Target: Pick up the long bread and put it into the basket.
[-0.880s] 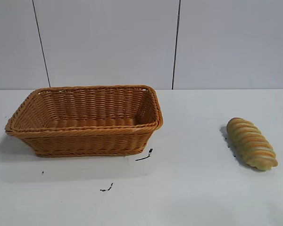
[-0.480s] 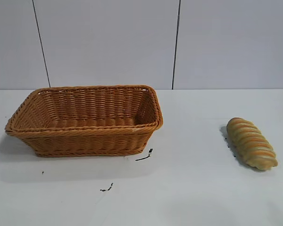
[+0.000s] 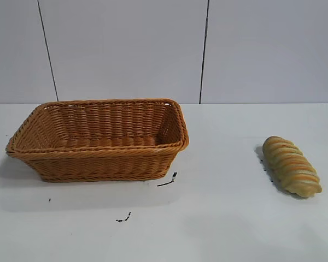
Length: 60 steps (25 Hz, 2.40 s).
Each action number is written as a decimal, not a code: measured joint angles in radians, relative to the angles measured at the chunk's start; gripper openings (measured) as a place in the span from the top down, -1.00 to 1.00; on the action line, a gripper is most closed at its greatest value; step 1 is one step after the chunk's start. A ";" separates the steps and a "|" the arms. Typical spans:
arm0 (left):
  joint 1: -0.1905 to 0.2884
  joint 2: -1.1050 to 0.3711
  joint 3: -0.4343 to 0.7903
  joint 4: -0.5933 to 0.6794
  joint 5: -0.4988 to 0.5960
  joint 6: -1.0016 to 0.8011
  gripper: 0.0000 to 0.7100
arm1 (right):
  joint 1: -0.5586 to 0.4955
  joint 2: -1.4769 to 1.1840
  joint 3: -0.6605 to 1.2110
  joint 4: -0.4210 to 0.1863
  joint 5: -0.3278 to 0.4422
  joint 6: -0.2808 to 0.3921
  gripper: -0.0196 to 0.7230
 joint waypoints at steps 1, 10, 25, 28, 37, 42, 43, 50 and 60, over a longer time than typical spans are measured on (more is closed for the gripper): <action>0.000 0.000 0.000 0.000 0.000 0.000 -0.96 | 0.000 0.075 -0.022 0.000 -0.011 0.000 -0.89; 0.000 0.000 0.000 0.000 0.000 0.000 -0.96 | 0.000 0.661 -0.292 0.006 -0.031 0.006 -0.89; 0.000 0.000 0.000 0.000 0.000 0.000 -0.96 | 0.056 1.202 -0.602 -0.004 -0.133 -0.031 -0.89; 0.000 0.000 0.000 0.000 0.000 0.000 -0.96 | 0.069 1.264 -0.602 -0.006 -0.186 0.004 -0.89; 0.000 0.000 0.000 0.000 0.000 0.000 -0.96 | 0.034 1.338 -0.605 -0.009 -0.284 0.049 -0.89; 0.000 0.000 0.000 0.000 0.000 0.000 -0.96 | 0.027 1.373 -0.605 -0.010 -0.292 0.024 -0.89; 0.000 0.000 0.000 0.000 0.000 0.000 -0.96 | 0.027 1.379 -0.605 -0.008 -0.297 0.022 -0.89; 0.000 0.000 0.000 0.000 0.000 0.000 -0.96 | 0.027 1.410 -0.605 -0.008 -0.349 0.021 -0.89; 0.000 0.000 0.000 0.000 0.000 0.000 -0.96 | 0.027 1.433 -0.605 -0.008 -0.363 0.021 -0.89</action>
